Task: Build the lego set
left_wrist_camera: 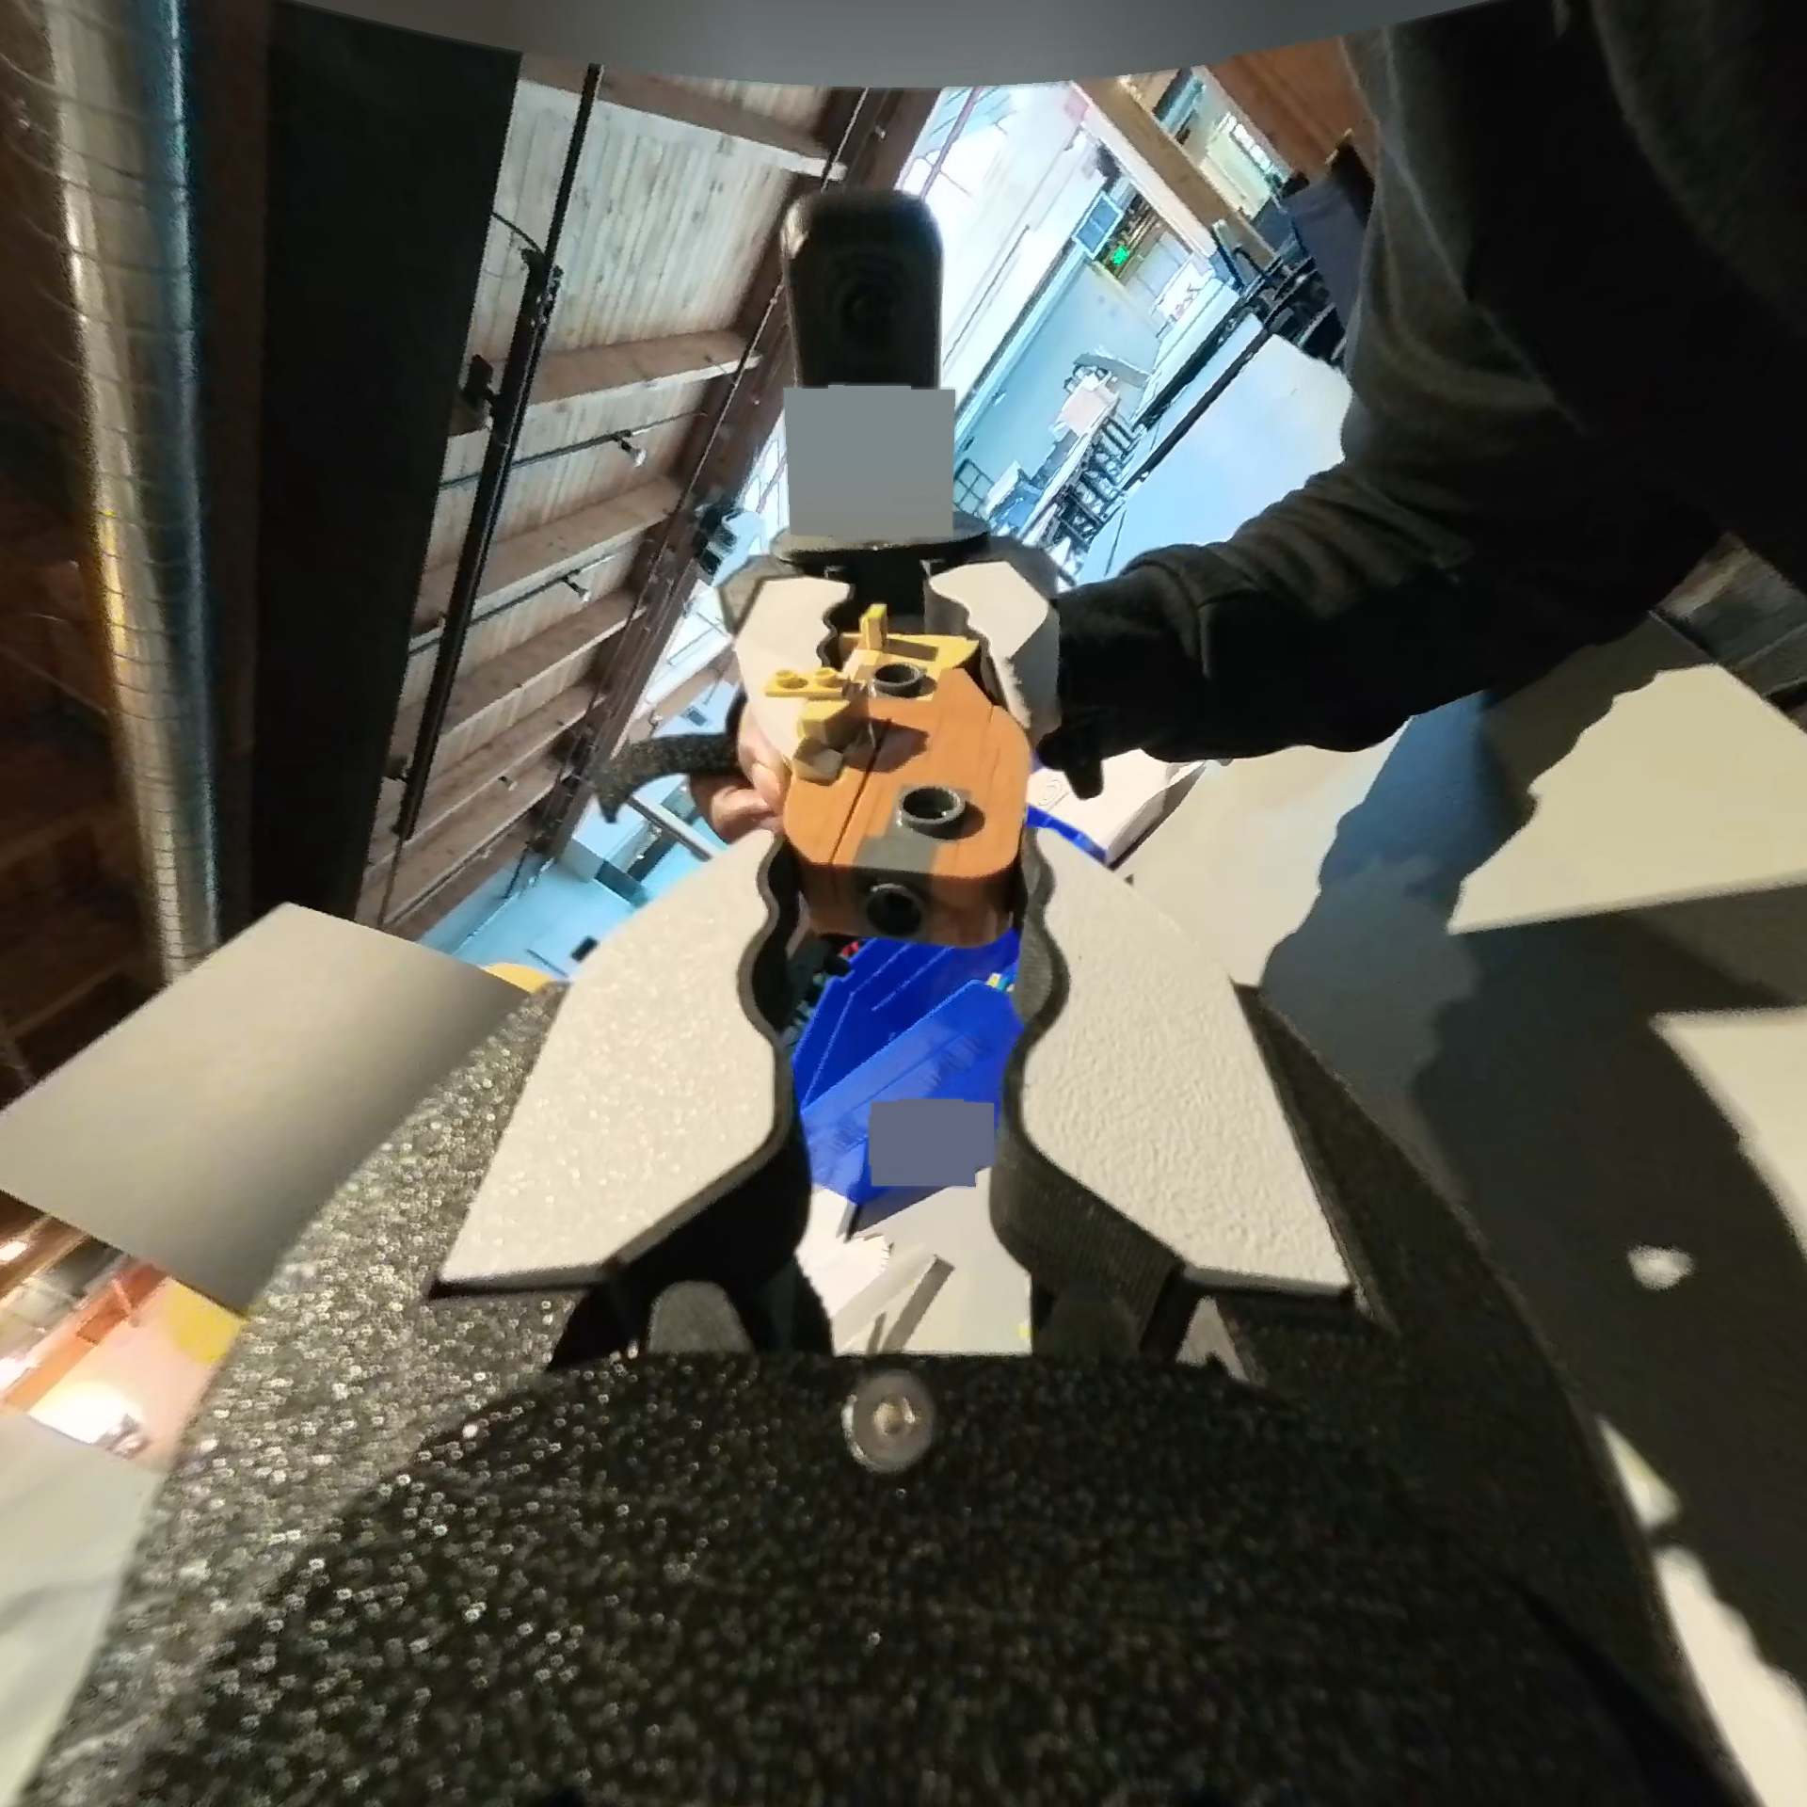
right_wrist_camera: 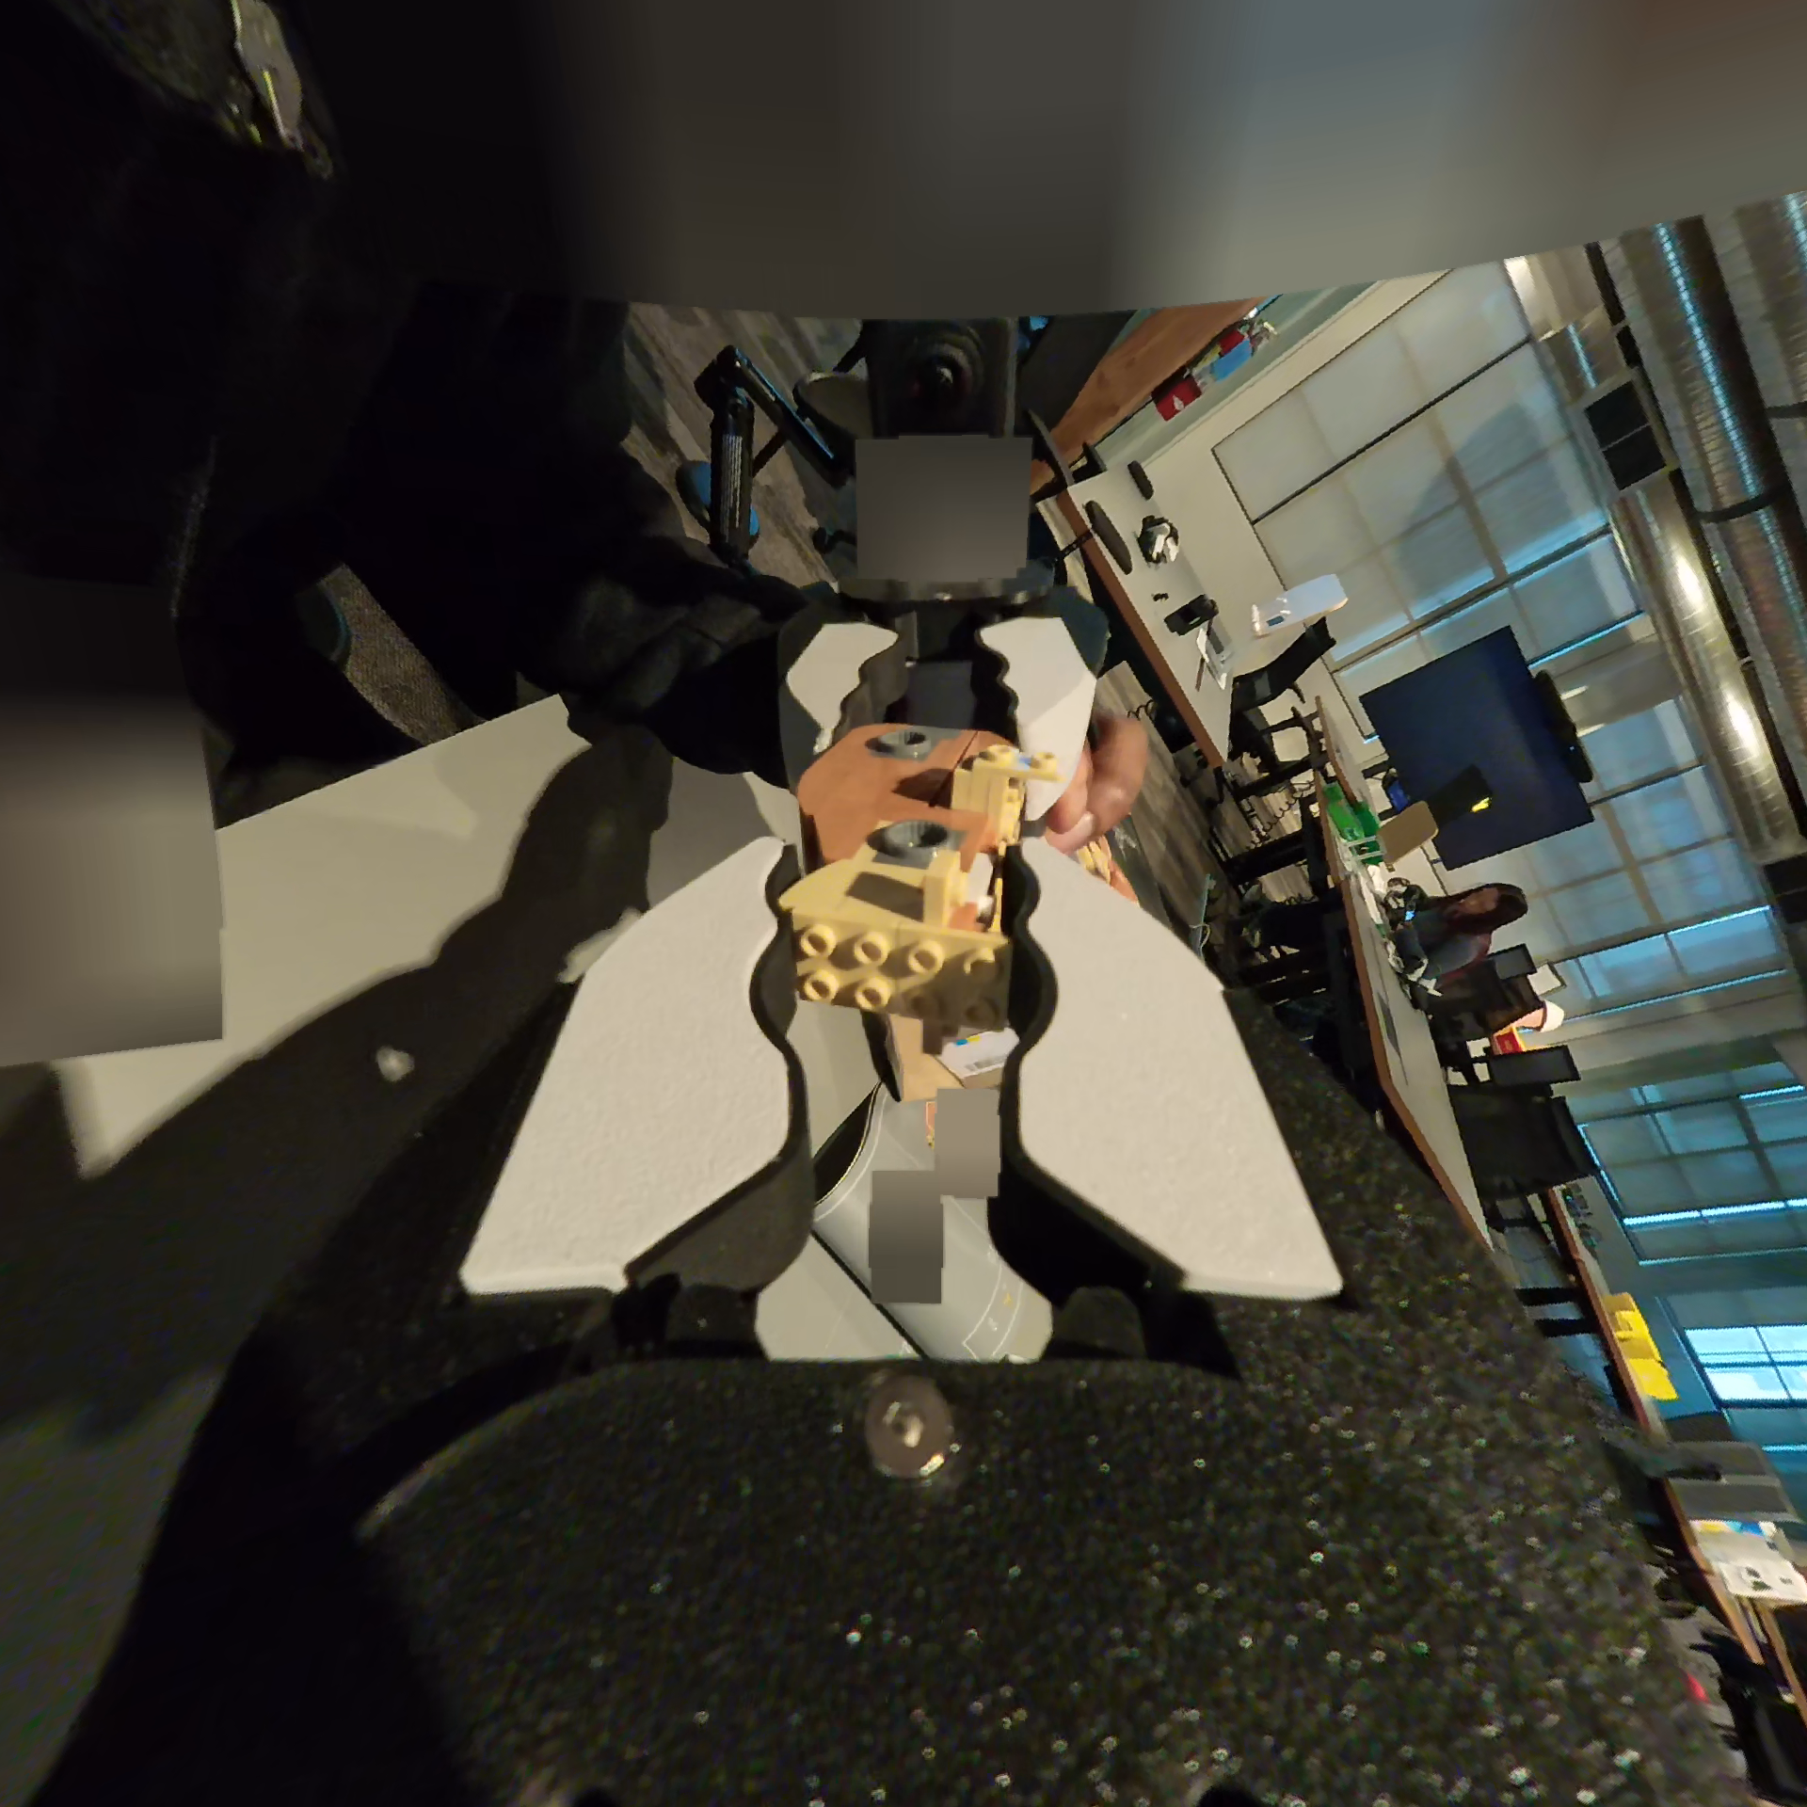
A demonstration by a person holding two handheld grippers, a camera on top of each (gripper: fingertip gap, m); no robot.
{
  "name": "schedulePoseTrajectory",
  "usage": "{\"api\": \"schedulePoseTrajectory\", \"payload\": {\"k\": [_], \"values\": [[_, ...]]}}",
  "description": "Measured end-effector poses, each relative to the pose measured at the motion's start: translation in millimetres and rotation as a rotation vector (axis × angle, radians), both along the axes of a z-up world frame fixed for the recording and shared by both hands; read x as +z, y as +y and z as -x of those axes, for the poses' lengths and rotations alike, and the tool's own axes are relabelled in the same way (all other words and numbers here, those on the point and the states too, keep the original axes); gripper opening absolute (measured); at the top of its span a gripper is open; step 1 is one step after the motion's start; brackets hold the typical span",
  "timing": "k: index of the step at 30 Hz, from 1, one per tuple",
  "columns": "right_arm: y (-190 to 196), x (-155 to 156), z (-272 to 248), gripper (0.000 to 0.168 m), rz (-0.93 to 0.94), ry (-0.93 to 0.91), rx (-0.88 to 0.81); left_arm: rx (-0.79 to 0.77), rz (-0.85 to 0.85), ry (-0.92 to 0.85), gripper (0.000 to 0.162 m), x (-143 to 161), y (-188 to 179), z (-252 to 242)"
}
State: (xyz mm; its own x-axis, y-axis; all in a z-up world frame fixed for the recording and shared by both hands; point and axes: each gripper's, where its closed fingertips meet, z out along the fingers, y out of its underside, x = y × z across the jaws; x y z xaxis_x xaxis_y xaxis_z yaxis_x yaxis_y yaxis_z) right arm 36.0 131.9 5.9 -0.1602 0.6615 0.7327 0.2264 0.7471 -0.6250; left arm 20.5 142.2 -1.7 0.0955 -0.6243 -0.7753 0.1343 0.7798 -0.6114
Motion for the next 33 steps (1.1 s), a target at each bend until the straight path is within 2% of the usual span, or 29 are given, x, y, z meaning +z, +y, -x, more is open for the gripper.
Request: {"api": "schedulePoseTrajectory", "payload": {"k": [15, 22, 27, 33], "values": [[-2, 2, 6, 0.04, -0.021, -0.001, -0.035, 0.033, -0.09, -0.092, 0.049, 5, -2, -1], [-4, 1, 7, 0.041, -0.008, -0.015, -0.045, -0.023, -0.047, -0.082, 0.047, 3, -5, 0], [-4, -1, 5, 0.05, 0.02, -0.05, -0.067, -0.051, -0.038, -0.071, 0.047, 1, -8, -1], [-9, -6, 7, 0.047, 0.017, -0.077, -0.053, -0.065, -0.024, -0.057, 0.047, -1, -10, -3]]}}
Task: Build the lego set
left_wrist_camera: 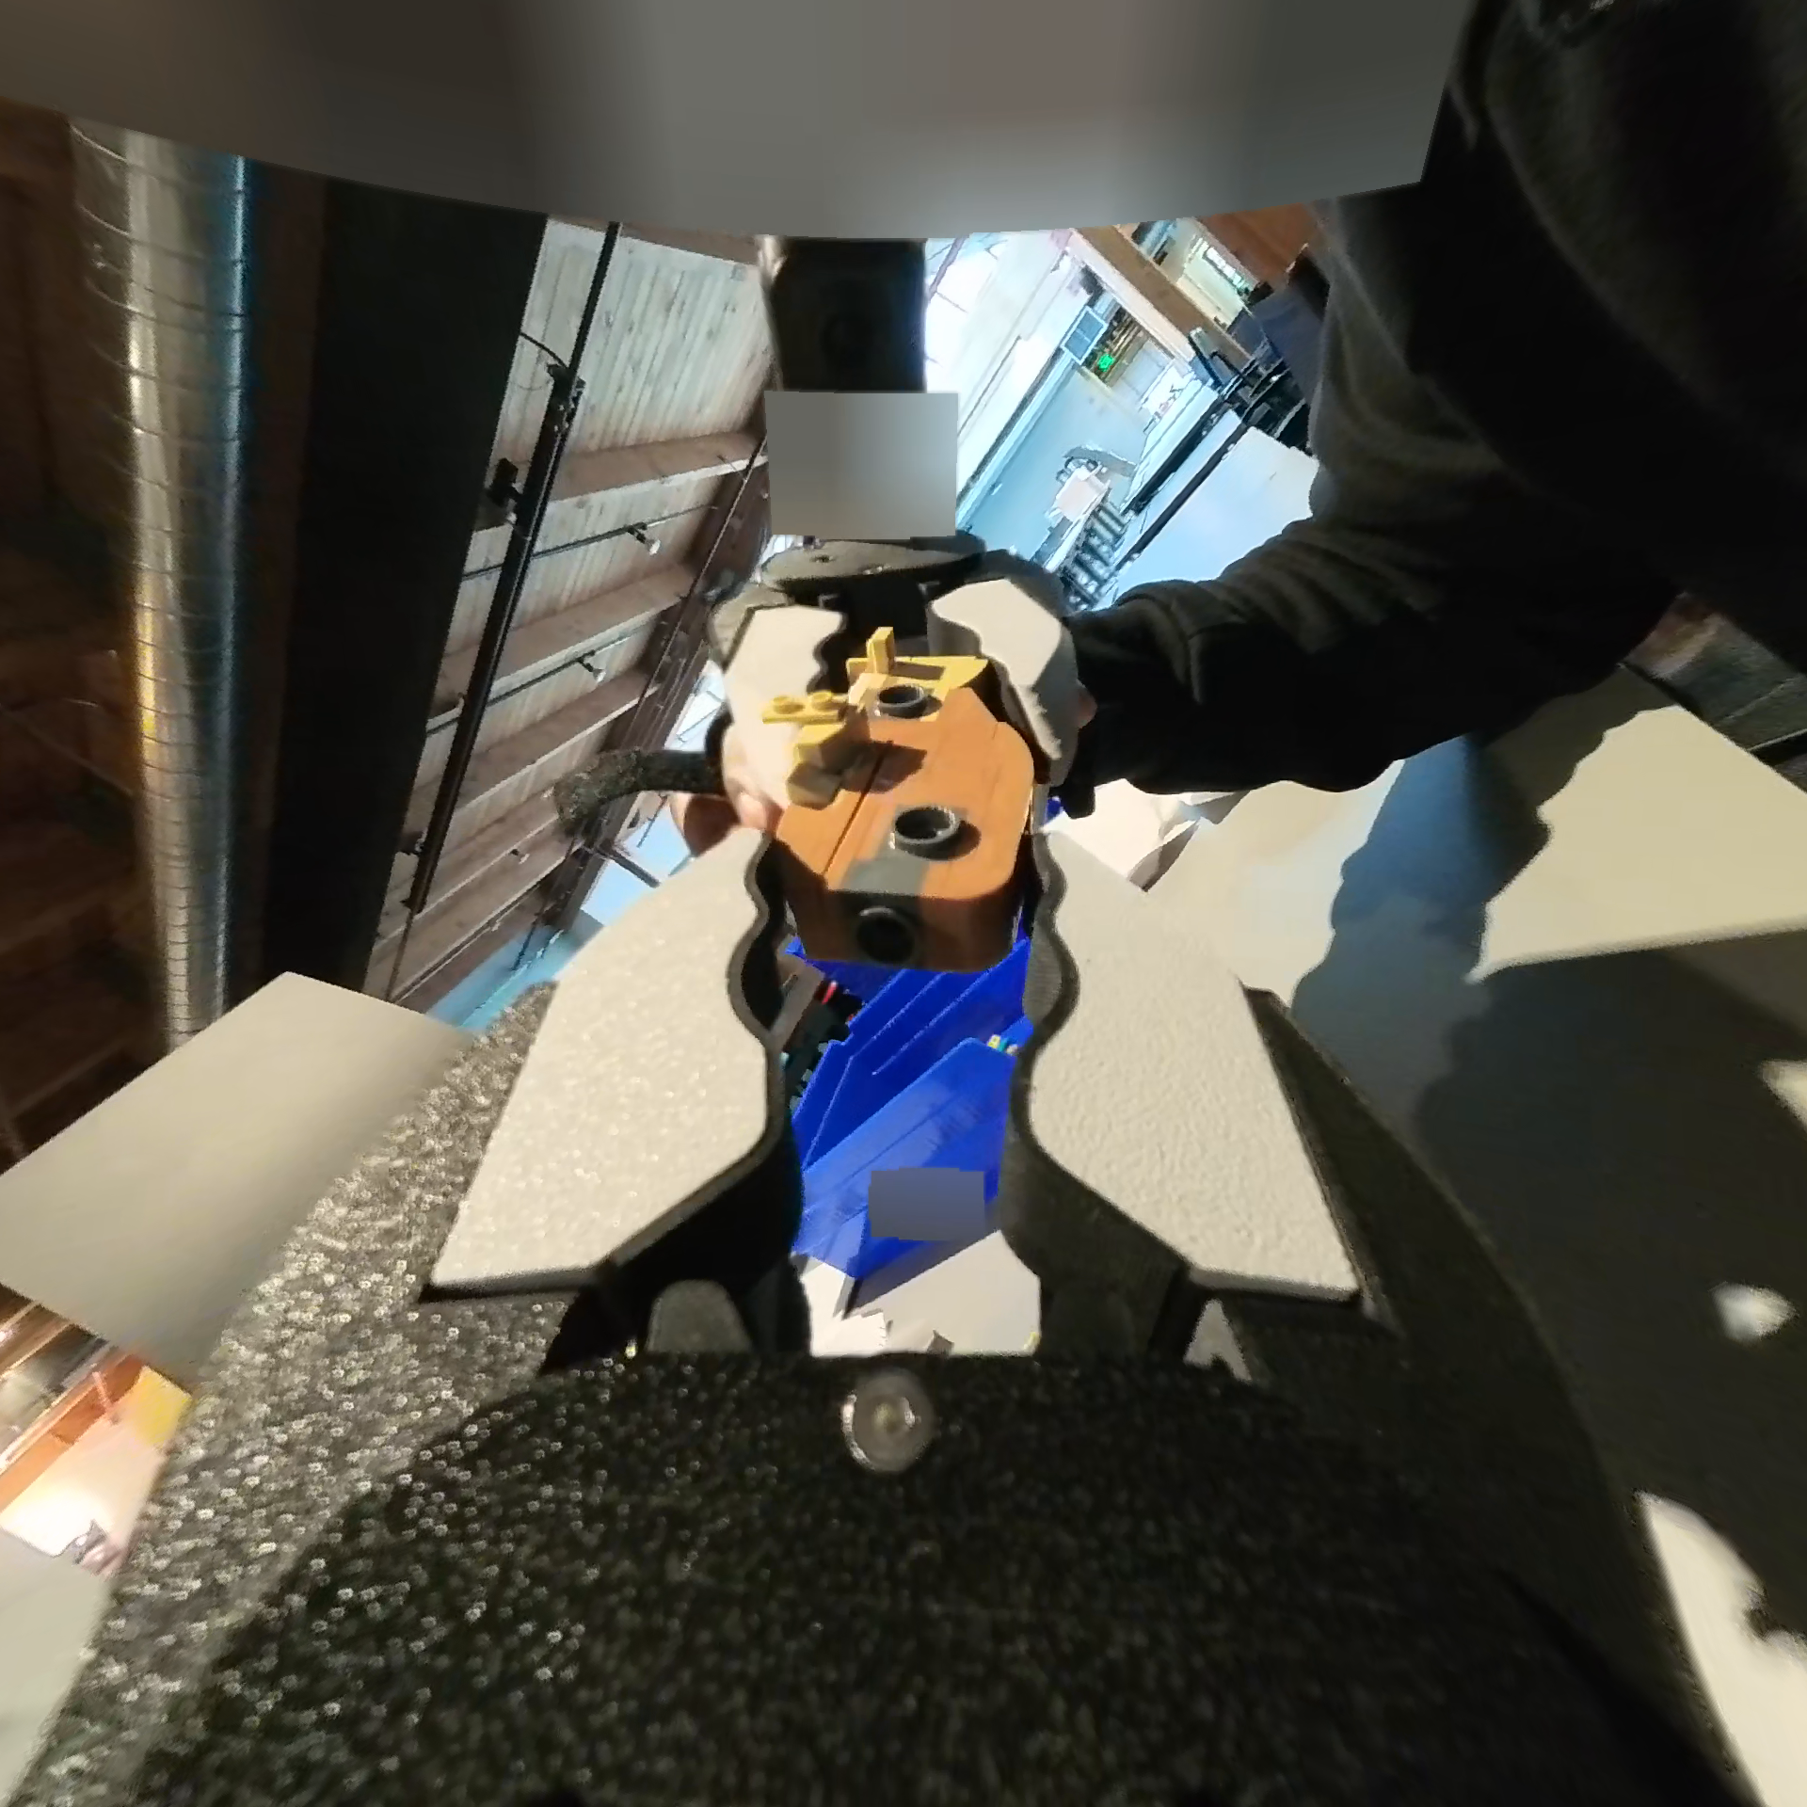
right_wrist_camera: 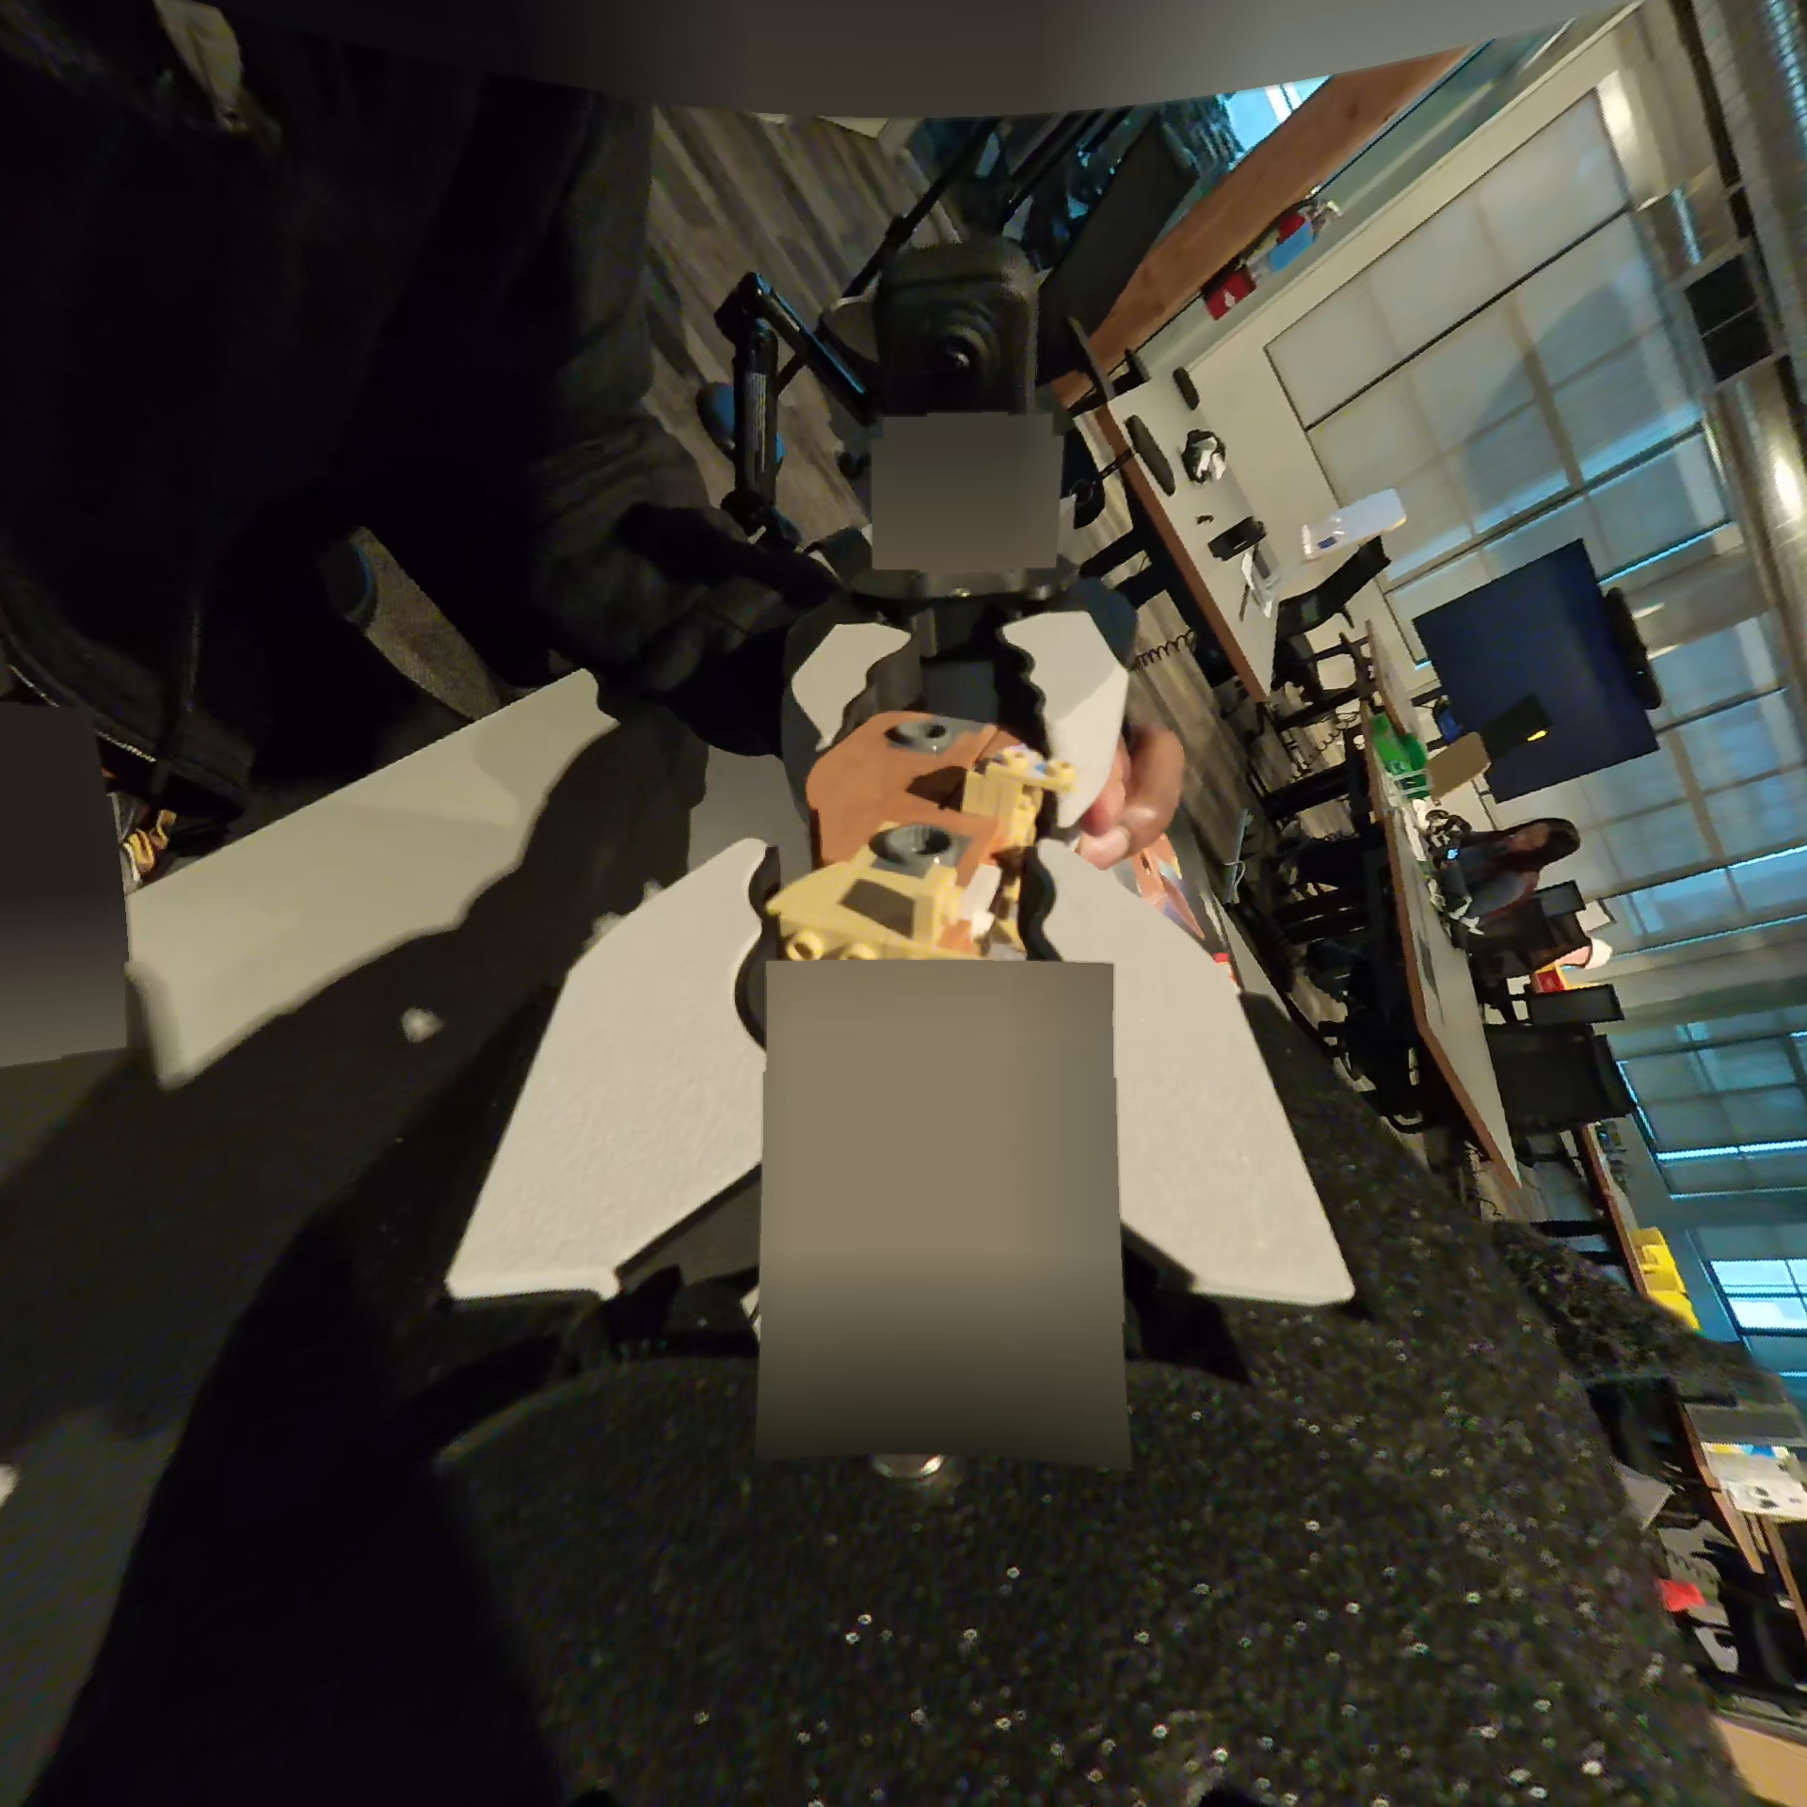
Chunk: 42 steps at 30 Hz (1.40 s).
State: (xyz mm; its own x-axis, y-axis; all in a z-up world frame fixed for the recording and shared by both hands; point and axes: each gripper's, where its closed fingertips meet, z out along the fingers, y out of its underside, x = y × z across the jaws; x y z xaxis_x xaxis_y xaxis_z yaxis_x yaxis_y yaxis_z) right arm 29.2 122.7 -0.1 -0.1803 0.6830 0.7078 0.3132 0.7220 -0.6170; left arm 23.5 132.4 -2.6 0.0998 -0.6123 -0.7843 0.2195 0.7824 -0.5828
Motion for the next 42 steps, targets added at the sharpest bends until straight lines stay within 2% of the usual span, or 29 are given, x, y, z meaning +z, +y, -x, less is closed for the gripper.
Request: {"api": "schedulePoseTrajectory", "payload": {"k": [30, 36, 42], "values": [[9, -2, -3, 0.04, -0.036, 0.001, -0.02, -0.009, 0.063, 0.004, 0.046, -2, 4, -2], [9, -2, 1, 0.042, -0.01, 0.001, -0.04, -0.05, 0.085, 0.001, 0.046, -2, 4, 3], [10, -4, 4, 0.052, -0.001, -0.007, -0.061, -0.088, 0.084, -0.012, 0.046, 0, -1, 6]]}}
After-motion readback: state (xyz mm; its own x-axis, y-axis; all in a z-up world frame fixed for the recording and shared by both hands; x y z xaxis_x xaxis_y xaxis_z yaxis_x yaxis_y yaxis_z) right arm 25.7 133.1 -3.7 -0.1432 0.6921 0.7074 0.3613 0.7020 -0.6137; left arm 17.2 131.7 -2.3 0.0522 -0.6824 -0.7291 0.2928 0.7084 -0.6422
